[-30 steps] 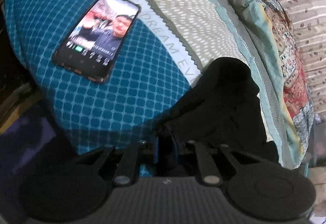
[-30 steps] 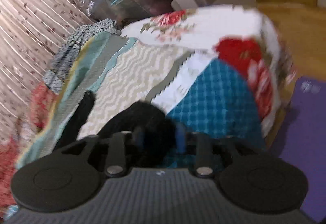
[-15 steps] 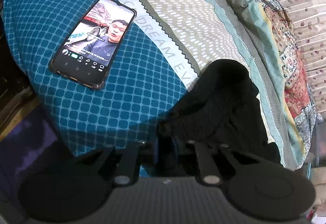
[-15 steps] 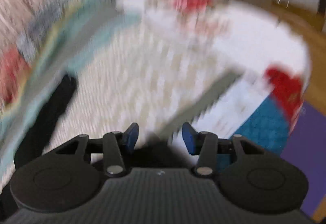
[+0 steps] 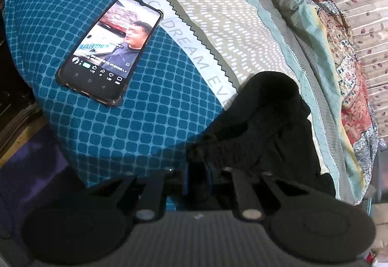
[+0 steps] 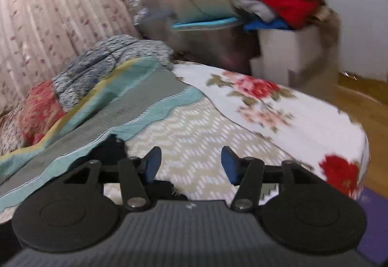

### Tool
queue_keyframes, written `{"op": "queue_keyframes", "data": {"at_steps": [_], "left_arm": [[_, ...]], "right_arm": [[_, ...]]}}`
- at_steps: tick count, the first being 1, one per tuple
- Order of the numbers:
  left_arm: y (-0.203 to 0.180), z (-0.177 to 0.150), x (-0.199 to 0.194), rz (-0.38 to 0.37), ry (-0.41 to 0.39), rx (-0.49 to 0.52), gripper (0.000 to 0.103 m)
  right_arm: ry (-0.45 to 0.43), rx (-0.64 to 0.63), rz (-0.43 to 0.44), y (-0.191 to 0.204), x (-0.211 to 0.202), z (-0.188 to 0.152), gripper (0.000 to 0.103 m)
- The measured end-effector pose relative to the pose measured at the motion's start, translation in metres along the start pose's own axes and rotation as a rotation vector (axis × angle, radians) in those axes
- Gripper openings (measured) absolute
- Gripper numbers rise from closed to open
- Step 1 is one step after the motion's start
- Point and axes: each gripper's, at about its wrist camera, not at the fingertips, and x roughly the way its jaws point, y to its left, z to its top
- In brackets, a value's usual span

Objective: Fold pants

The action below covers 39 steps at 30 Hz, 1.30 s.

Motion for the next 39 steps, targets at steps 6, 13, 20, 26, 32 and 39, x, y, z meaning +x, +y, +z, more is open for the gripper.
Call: {"op": "queue_keyframes", "data": {"at_steps": [6, 13, 20, 26, 32, 39], "left_arm": [[0.000, 0.000, -0.002, 0.002, 0.009, 0.001, 0.013], [-0.004, -0.001, -0.003, 0.016, -0.003, 0.013, 0.013], [-0.003, 0.000, -0.001, 0.015, 0.003, 0.003, 0.013], [0.000, 0.004, 0.004, 0.011, 0.014, -0.007, 0.013], [0.001, 0.006, 0.013, 0.013, 0.022, -0.017, 0.013], [0.002, 0.000, 0.005, 0.002, 0.001, -0.035, 0.013]], "right_arm": [[0.019, 0.158, 0.039, -0.021, -0.008, -0.029, 0.057], [0.101, -0.060, 0.091, 0.033, 0.018, -0.018, 0.065], [0.429, -0.409, 0.081, 0.080, 0.082, -0.022, 0.017], [0.254, -0.195, 0.282, 0.065, 0.012, 0.018, 0.014], [0.113, 0.014, 0.252, 0.060, -0.013, 0.059, 0.015], [0.204, -0.017, 0.082, 0.102, 0.092, 0.037, 0.031]]}}
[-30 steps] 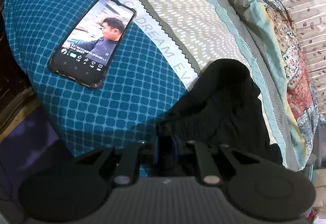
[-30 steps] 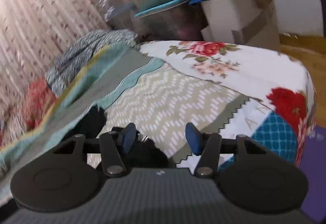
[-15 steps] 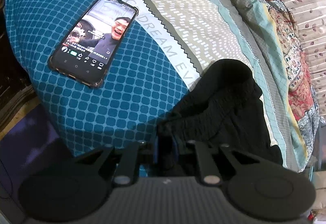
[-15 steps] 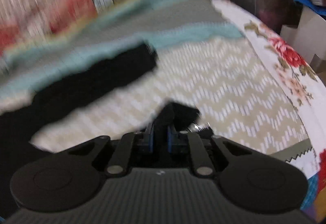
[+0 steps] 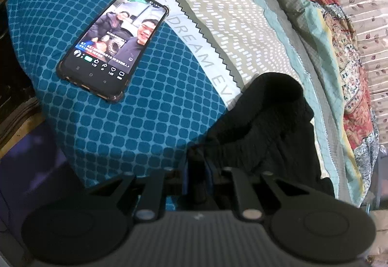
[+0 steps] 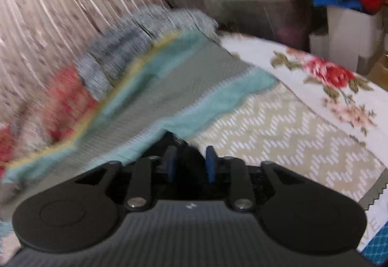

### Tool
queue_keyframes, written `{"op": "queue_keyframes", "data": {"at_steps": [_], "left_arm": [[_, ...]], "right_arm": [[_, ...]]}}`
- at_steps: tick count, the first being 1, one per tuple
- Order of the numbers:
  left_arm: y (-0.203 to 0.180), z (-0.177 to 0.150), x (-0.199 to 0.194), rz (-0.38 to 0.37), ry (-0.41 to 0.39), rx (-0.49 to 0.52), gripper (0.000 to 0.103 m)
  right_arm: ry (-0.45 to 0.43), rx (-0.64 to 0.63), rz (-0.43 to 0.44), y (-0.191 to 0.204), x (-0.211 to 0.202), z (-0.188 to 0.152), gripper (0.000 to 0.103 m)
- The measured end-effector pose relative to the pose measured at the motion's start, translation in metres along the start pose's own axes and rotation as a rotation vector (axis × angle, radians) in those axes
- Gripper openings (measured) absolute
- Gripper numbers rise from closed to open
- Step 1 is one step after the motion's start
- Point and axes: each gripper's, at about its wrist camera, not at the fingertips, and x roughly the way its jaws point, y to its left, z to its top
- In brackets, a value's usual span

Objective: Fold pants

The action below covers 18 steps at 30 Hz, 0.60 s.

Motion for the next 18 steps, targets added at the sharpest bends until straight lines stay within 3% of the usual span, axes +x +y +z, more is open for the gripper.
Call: {"op": "queue_keyframes", "data": {"at_steps": [1, 3, 8, 12, 15, 16, 18], "left_arm": [[0.000, -0.001, -0.002, -0.003, -0.003, 0.002, 0.013], [-0.002, -0.001, -0.003, 0.000, -0.002, 0.017, 0.013], [-0.004, 0.001, 0.005, 0.027, 0.014, 0.017, 0.013], [-0.008, -0.003, 0.003, 0.036, 0.000, 0.025, 0.013], [-0.007, -0.006, -0.002, 0.031, -0.007, 0.023, 0.013], [-0.006, -0.007, -0.004, 0.028, -0.009, 0.021, 0.013], [-0.006, -0.008, -0.007, 0.023, -0.014, 0.016, 0.013]], "right_arm": [[-0.008, 0.000, -0.032, -0.005, 0.004, -0.005, 0.031], [-0.046, 0.055, -0.006, -0.026, -0.007, -0.015, 0.033], [-0.077, 0.166, 0.038, -0.078, -0.037, -0.044, 0.051], [-0.013, 0.127, 0.013, -0.071, -0.022, -0.067, 0.051], [0.012, 0.194, 0.011, -0.071, -0.001, -0.078, 0.051], [0.036, 0.230, 0.037, -0.071, 0.008, -0.082, 0.048], [0.082, 0.255, 0.064, -0.066, 0.019, -0.089, 0.009]]}}
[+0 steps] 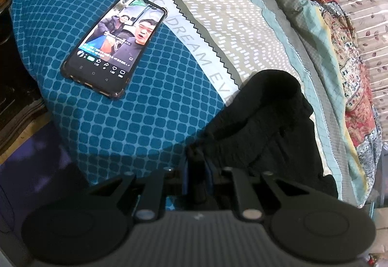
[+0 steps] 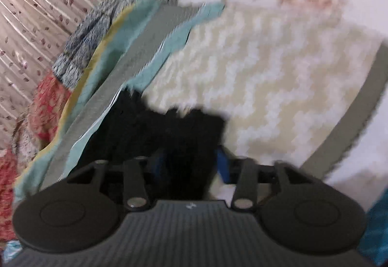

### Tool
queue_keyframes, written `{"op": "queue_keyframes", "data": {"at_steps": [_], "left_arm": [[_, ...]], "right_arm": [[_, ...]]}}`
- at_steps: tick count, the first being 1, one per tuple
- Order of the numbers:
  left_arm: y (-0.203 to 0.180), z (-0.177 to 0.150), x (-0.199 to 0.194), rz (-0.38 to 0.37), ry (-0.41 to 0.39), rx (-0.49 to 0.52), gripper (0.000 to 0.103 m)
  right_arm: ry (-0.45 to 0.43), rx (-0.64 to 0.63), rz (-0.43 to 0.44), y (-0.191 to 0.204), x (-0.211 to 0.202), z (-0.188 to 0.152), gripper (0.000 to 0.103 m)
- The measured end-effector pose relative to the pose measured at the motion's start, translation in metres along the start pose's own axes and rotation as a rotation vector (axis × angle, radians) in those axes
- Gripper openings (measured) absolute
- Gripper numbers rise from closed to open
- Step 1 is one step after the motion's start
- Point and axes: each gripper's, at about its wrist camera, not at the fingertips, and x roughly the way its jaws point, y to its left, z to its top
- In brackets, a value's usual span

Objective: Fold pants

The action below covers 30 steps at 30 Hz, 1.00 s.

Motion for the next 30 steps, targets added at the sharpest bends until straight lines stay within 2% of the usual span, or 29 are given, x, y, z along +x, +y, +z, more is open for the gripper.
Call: {"op": "queue_keyframes", "data": {"at_steps": [2, 5, 8, 12, 16, 18, 19, 20, 21, 22, 26, 28, 30], "left_arm": [[-0.002, -0.001, -0.002, -0.002, -0.008, 0.010, 0.013], [-0.004, -0.001, -0.005, -0.013, -0.013, 0.027, 0.013], [0.001, -0.003, -0.001, -0.046, 0.020, 0.021, 0.013], [0.005, -0.010, 0.013, -0.061, 0.072, 0.030, 0.013], [0.010, -0.012, 0.018, -0.066, 0.083, 0.024, 0.013], [0.013, -0.012, 0.016, -0.074, 0.086, 0.021, 0.019], [0.014, -0.012, 0.014, -0.070, 0.086, 0.027, 0.020], [0.015, -0.012, 0.011, -0.067, 0.081, 0.033, 0.022], [0.017, -0.012, 0.006, -0.074, 0.072, 0.039, 0.021], [0.018, -0.012, 0.002, -0.081, 0.060, 0.044, 0.021], [0.027, -0.006, -0.017, -0.130, 0.015, 0.044, 0.021], [0.024, -0.004, -0.028, -0.171, -0.029, 0.063, 0.022], [0.010, -0.007, -0.038, -0.247, -0.069, 0.134, 0.022]], "right_arm": [[-0.027, -0.017, -0.030, 0.009, -0.009, -0.002, 0.009], [-0.196, -0.004, 0.013, 0.010, -0.065, 0.011, 0.009], [-0.313, 0.022, 0.014, -0.008, -0.121, 0.023, 0.009], [-0.338, 0.045, -0.044, -0.050, -0.161, 0.015, 0.009], [-0.263, 0.116, -0.192, -0.087, -0.150, -0.014, 0.009], [-0.229, 0.158, -0.241, -0.096, -0.143, -0.027, 0.019], [-0.235, 0.183, -0.247, -0.099, -0.143, -0.033, 0.028], [-0.253, 0.202, -0.247, -0.099, -0.147, -0.036, 0.045], [-0.284, 0.223, -0.260, -0.099, -0.153, -0.039, 0.052], [-0.317, 0.236, -0.282, -0.098, -0.161, -0.040, 0.055], [-0.420, 0.279, -0.394, -0.090, -0.185, -0.042, 0.053], [-0.461, 0.247, -0.374, -0.080, -0.202, -0.046, 0.052], [-0.465, 0.171, -0.298, -0.060, -0.211, -0.047, 0.052]]}}
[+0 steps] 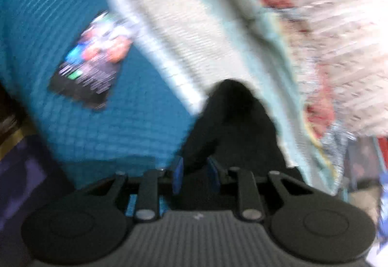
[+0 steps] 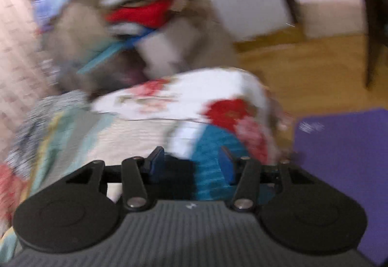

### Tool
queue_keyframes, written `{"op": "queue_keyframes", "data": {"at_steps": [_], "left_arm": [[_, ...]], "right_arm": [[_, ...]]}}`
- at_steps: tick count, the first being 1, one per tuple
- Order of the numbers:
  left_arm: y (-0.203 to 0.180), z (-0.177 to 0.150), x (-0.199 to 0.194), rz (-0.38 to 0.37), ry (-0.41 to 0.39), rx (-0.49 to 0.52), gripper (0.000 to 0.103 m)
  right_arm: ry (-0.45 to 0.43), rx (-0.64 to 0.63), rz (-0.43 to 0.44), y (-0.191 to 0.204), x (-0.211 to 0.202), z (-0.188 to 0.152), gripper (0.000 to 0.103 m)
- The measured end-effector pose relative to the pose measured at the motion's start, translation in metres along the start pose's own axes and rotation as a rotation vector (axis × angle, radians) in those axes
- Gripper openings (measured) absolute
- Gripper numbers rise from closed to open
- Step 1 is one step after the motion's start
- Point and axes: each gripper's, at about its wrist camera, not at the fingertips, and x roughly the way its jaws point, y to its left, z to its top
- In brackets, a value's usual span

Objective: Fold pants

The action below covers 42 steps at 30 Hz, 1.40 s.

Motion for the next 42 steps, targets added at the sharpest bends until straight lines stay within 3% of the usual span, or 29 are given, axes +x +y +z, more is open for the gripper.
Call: {"op": "queue_keyframes", "data": {"at_steps": [3, 6, 10, 13, 14, 15, 17, 19, 20, 22, 24, 25, 30, 35, 39, 42], "left_arm": [[-0.036, -0.011, 0.009, -0.077, 0.019, 0.170, 0.025], [-0.071, -0.036, 0.036, -0.110, 0.087, 0.331, 0.025], [-0.088, -0.073, 0.074, -0.086, 0.193, 0.444, 0.025], [-0.073, -0.085, 0.091, 0.014, 0.243, 0.453, 0.025], [-0.065, -0.086, 0.097, 0.064, 0.260, 0.445, 0.021], [-0.053, -0.085, 0.101, 0.100, 0.279, 0.417, 0.011], [-0.033, -0.076, 0.100, 0.057, 0.285, 0.321, 0.009], [-0.020, -0.067, 0.097, 0.016, 0.301, 0.230, 0.009], [-0.017, -0.064, 0.095, 0.003, 0.302, 0.206, 0.009], [-0.013, -0.061, 0.091, -0.013, 0.289, 0.215, 0.012], [-0.015, -0.060, 0.081, -0.051, 0.260, 0.249, 0.024], [-0.019, -0.063, 0.076, -0.080, 0.245, 0.267, 0.025], [-0.050, -0.070, 0.060, -0.197, 0.185, 0.417, 0.035], [-0.058, -0.076, 0.074, -0.132, 0.205, 0.466, 0.036], [-0.053, -0.087, 0.091, -0.006, 0.252, 0.468, 0.034], [-0.045, -0.086, 0.095, -0.004, 0.256, 0.429, 0.033]], "right_arm": [[0.106, -0.112, 0.214, 0.048, -0.018, -0.014, 0.053], [0.261, -0.268, 0.420, 0.103, -0.032, -0.054, 0.052], [0.475, -0.468, 0.591, 0.161, -0.050, -0.136, 0.036], [0.622, -0.529, 0.668, 0.182, -0.059, -0.194, 0.031], [0.652, -0.527, 0.674, 0.185, -0.059, -0.208, 0.031], [0.683, -0.515, 0.667, 0.186, -0.058, -0.219, 0.031], [0.741, -0.511, 0.646, 0.184, -0.050, -0.241, 0.031], [0.786, -0.547, 0.514, 0.176, -0.038, -0.262, 0.026], [0.780, -0.527, 0.521, 0.171, -0.037, -0.263, 0.026], [0.780, -0.523, 0.534, 0.170, -0.041, -0.257, 0.026], [0.756, -0.531, 0.527, 0.171, -0.046, -0.251, 0.028], [0.735, -0.535, 0.529, 0.172, -0.051, -0.247, 0.030], [0.649, -0.601, 0.601, 0.179, -0.073, -0.240, 0.032], [0.699, -0.621, 0.625, 0.189, -0.068, -0.260, 0.035], [0.806, -0.595, 0.563, 0.185, -0.058, -0.285, 0.041], [0.777, -0.569, 0.581, 0.178, -0.062, -0.285, 0.044]]}}
